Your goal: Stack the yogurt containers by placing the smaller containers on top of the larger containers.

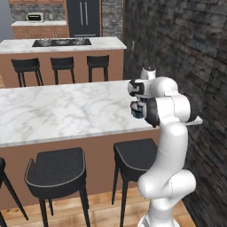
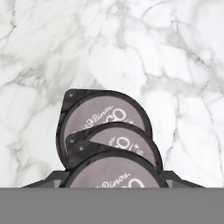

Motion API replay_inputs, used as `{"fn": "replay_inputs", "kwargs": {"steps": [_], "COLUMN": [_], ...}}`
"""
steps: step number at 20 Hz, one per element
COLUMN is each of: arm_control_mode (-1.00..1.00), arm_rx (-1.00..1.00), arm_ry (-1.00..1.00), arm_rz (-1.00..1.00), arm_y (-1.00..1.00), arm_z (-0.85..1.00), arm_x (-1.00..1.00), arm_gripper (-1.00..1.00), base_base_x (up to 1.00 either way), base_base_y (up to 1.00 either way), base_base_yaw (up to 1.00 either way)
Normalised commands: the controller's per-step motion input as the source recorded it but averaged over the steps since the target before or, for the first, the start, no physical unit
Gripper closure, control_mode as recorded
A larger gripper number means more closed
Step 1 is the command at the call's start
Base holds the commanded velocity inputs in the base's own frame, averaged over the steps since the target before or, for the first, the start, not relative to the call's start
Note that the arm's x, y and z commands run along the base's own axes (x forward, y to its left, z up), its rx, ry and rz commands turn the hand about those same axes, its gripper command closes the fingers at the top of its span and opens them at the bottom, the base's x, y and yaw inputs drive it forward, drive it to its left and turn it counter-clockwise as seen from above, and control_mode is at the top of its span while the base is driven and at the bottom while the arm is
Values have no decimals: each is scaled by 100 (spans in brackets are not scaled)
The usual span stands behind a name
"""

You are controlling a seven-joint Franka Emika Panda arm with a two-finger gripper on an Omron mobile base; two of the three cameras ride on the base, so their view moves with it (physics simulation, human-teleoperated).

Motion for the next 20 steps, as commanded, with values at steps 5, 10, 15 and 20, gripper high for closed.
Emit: {"fn": "replay_inputs", "kwargs": {"steps": [5,10,15,20], "arm_control_mode": [-100,-100,-100,-100], "arm_rx": [0,0,0,0], "arm_ry": [0,0,0,0], "arm_rz": [0,0,0,0], "arm_y": [-10,-13,0,1], "arm_z": [-2,-3,0,0], "arm_x": [2,1,0,0], "arm_gripper": [100,100,100,100], "base_base_x": [0,0,0,0], "base_base_y": [0,0,0,0], "base_base_yaw": [0,0,0,0]}}
